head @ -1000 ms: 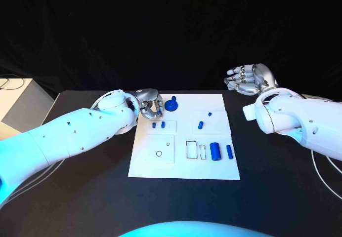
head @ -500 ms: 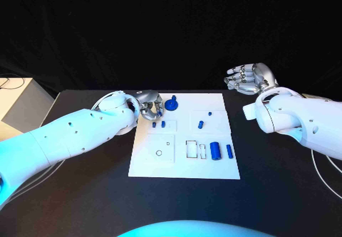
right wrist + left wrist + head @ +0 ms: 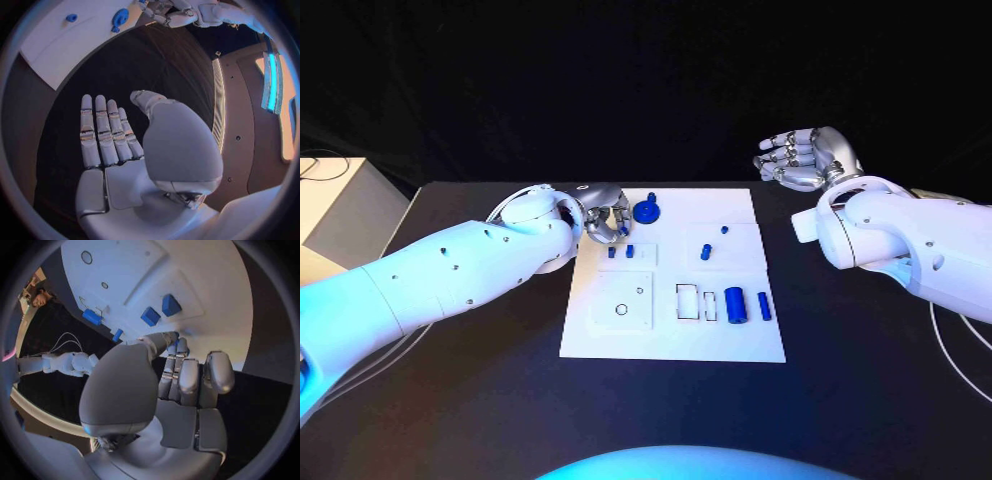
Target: Assemble the parts on the task board
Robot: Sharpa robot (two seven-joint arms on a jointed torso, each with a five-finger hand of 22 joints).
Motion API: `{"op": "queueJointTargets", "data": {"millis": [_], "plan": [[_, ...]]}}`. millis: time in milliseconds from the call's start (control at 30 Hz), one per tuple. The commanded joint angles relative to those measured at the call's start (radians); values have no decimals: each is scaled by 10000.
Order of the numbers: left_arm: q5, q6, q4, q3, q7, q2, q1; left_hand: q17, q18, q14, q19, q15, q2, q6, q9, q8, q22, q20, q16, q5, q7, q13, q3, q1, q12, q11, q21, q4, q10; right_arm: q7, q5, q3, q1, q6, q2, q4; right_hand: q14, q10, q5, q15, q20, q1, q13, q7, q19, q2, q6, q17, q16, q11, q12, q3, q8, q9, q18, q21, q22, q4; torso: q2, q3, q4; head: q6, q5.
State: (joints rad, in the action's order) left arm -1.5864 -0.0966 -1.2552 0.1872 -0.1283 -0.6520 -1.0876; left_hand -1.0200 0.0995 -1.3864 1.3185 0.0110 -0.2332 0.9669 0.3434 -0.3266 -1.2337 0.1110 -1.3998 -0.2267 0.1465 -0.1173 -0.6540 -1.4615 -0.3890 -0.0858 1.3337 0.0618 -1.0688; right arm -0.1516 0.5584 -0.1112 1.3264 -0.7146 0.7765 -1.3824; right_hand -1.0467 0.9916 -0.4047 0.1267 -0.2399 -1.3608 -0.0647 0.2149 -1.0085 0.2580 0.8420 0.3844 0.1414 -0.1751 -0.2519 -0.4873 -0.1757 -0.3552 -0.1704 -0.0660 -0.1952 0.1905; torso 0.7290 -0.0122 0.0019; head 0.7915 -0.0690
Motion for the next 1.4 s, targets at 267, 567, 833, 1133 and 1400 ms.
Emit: {"op": "queueJointTargets", "data": {"millis": [267, 567, 833, 1133, 1400], "plan": [[-9, 93, 38, -53, 8, 75, 14, 28, -102, -2, 29, 13, 1, 81, 13, 56, 13, -7, -24, 39, 23, -16, -52, 125, 66, 13, 25, -47, -111, -121, 46, 3, -2, 138, 3, -18, 21, 5, -32, 40, 12, 73, 10, 280, 43, -66, 89, -11, -30, -33, 52, 5, 57, 10, -131, 0, 10, -58, 4, 0, -1, 6, 24], [-22, 192, 48, -66, -8, 108, 14, 25, -104, -2, 32, 12, 4, 88, 16, 58, 5, -8, -25, 41, 22, -21, -56, 124, 75, 15, 30, -59, -127, -117, 46, 3, -3, 160, -8, -8, 21, 5, -32, 40, 12, 73, 10, 280, 43, -66, 89, -11, -30, -33, 52, 5, 57, 10, -131, 0, 10, -58, 2, -1, 4, 21, 29], [-76, 436, 10, -94, -16, 82, 14, 105, -94, 34, -9, -7, 9, 222, 54, 25, 34, -15, -8, 58, -12, -69, -44, 161, 132, 44, 10, -122, -243, -111, 46, 3, -3, 170, -3, -2, -11, 17, -36, 41, 10, 89, 10, 281, 33, -76, 103, -80, -73, -33, 76, -1, 76, 16, -132, -7, 94, -83, -5, 5, 6, 36, 27], [-132, 296, -20, -104, 9, 37, 14, 78, -93, 29, -14, -27, 11, 299, 72, 11, 27, -29, -20, 58, -40, -102, -37, 172, 160, 71, 14, -171, -322, -116, 46, 3, -4, 167, -1, 5, -11, 17, -36, 41, 10, 89, 10, 281, 33, -76, 103, -80, -73, -33, 76, -1, 76, 16, -132, -7, 94, -83, -4, 12, 11, 30, 30], [-140, 184, -40, -105, 6, 20, 14, 36, -84, 24, -49, -20, -13, 246, 53, 75, 61, -42, -35, 51, -15, -108, -42, 207, 249, 48, -11, -201, -287, -118, 46, 3, -4, 164, -6, 16, -11, 17, -36, 41, 10, 89, 10, 281, 33, -76, 103, -80, -73, -33, 76, -1, 76, 16, -132, -7, 94, -83, 2, 19, 6, 38, 15]]}}
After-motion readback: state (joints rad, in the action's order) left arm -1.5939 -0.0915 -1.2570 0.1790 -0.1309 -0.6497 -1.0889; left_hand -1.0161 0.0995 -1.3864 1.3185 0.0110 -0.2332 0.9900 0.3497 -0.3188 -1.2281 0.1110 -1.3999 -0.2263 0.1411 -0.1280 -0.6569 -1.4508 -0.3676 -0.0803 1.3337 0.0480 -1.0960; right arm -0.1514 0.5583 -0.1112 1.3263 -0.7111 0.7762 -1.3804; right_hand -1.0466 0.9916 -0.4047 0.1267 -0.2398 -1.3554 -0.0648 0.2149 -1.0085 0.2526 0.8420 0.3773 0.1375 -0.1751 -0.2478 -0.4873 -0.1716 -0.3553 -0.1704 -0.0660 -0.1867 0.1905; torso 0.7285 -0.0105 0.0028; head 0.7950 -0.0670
